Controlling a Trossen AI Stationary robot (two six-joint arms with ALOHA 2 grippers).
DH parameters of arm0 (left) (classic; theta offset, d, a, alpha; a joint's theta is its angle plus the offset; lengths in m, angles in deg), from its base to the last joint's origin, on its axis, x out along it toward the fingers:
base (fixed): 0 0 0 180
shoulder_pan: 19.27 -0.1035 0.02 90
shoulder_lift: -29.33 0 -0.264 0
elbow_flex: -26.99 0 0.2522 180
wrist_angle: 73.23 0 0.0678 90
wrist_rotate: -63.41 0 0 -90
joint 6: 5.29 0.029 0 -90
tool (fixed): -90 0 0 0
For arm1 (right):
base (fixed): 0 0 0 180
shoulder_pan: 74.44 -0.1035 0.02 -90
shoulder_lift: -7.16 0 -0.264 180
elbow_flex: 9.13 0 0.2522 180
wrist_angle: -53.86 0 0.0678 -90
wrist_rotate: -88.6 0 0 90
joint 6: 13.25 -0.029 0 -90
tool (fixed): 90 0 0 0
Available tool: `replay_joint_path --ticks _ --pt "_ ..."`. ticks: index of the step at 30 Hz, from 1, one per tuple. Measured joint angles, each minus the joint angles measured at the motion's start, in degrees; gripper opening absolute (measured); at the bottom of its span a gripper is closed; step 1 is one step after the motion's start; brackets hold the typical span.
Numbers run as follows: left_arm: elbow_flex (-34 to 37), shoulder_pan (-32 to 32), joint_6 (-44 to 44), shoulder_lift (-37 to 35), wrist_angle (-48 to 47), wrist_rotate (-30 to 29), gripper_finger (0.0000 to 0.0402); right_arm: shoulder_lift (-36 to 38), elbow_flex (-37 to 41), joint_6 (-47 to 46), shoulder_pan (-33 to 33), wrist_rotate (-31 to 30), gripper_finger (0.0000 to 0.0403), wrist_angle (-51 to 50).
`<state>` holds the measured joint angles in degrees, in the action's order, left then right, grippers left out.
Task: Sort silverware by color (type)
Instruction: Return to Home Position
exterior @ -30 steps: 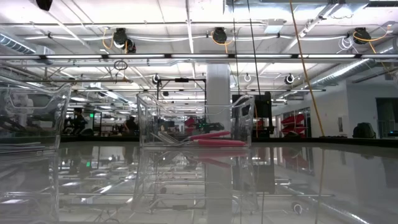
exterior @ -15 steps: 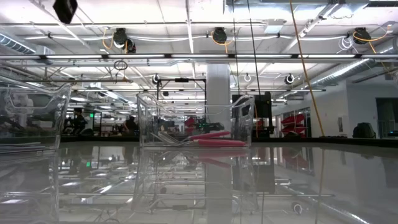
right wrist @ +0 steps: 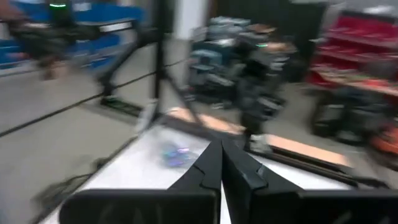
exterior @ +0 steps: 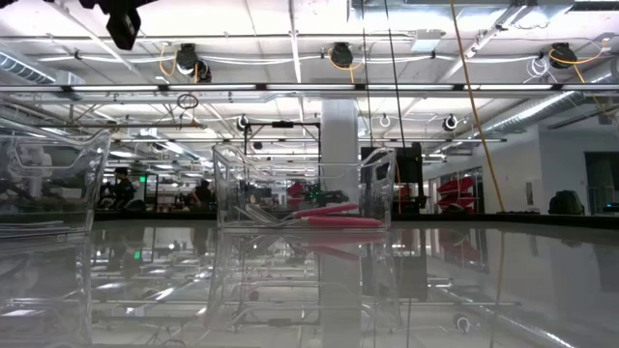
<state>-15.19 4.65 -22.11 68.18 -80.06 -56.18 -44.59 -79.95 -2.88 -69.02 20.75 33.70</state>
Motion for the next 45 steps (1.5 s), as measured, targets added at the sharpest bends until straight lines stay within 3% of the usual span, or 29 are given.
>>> replay_joint_path --ticks 7,17,24,36,45 --pt "2.0 -4.3 2.2 -4.8 -1.2 6.4 0.0002 8.1 16.6 -5.1 -1.2 -13.2 0.0000 12.8" --pt "11.9 -13.2 -1.2 -14.6 -1.3 19.7 0.0002 8.8 31.2 -6.9 -0.8 -16.2 0.0000 23.5" --pt "15.1 -17.7 5.1 -20.3 -1.7 27.8 0.0002 9.7 40.6 -9.7 0.8 -16.4 0.0000 32.6" --pt "15.1 -20.5 14.4 -27.2 -5.1 31.7 0.0001 9.9 44.9 -6.7 2.9 -17.9 0.0000 34.6" --pt "19.9 -21.9 14.2 -30.4 -5.3 34.5 0.0001 9.9 46.7 -6.4 2.9 -17.7 0.0000 34.5"
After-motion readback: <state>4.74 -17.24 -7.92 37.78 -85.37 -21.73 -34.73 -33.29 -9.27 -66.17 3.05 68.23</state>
